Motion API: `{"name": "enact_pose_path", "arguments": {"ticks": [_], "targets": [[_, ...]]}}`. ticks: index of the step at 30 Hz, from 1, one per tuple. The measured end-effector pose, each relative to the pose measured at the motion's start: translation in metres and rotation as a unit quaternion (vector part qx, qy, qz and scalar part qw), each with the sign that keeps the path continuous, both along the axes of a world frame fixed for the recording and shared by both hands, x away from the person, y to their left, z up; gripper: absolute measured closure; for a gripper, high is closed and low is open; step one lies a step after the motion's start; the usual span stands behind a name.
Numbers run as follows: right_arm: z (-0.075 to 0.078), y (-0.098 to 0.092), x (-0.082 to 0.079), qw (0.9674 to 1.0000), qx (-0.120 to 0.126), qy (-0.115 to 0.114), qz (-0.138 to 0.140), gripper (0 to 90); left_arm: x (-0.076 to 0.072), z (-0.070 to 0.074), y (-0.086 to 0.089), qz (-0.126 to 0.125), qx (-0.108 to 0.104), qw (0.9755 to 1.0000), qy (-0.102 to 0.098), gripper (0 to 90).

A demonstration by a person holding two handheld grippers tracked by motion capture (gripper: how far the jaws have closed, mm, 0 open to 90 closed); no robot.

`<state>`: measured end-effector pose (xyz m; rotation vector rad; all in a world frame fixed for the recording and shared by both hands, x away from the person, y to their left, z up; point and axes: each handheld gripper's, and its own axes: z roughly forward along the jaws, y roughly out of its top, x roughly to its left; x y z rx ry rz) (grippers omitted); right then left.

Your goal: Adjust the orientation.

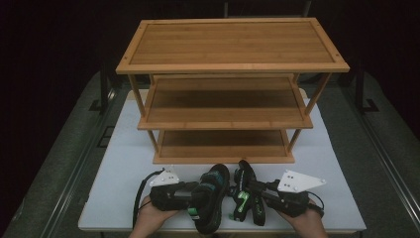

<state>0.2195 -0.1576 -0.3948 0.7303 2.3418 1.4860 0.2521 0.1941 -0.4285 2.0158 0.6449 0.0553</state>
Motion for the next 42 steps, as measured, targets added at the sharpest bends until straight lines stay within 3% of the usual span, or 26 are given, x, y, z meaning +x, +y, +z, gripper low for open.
{"name": "enact_pose_path", "arguments": {"ticks": [7, 24, 42], "targets": [[-0.007, 0.008, 0.005, 0.9994, -0.032, 0.008, -0.006, 85.3, 0.0, 0.0, 0.001, 0.0, -0.001, 1.0, 0.0, 56.3], [-0.007, -0.005, 0.001, 0.9992, -0.03, -0.006, -0.026, 88.3, 0.0, -0.002, 0.0, 0.003, -0.013, 0.9999, 0.007, 55.3], [-0.01, -0.041, -0.003, 0.996, -0.031, -0.003, -0.084, 87.2, 0.001, -0.003, -0.007, -0.001, -0.024, 0.9996, 0.013, 53.6]]}}
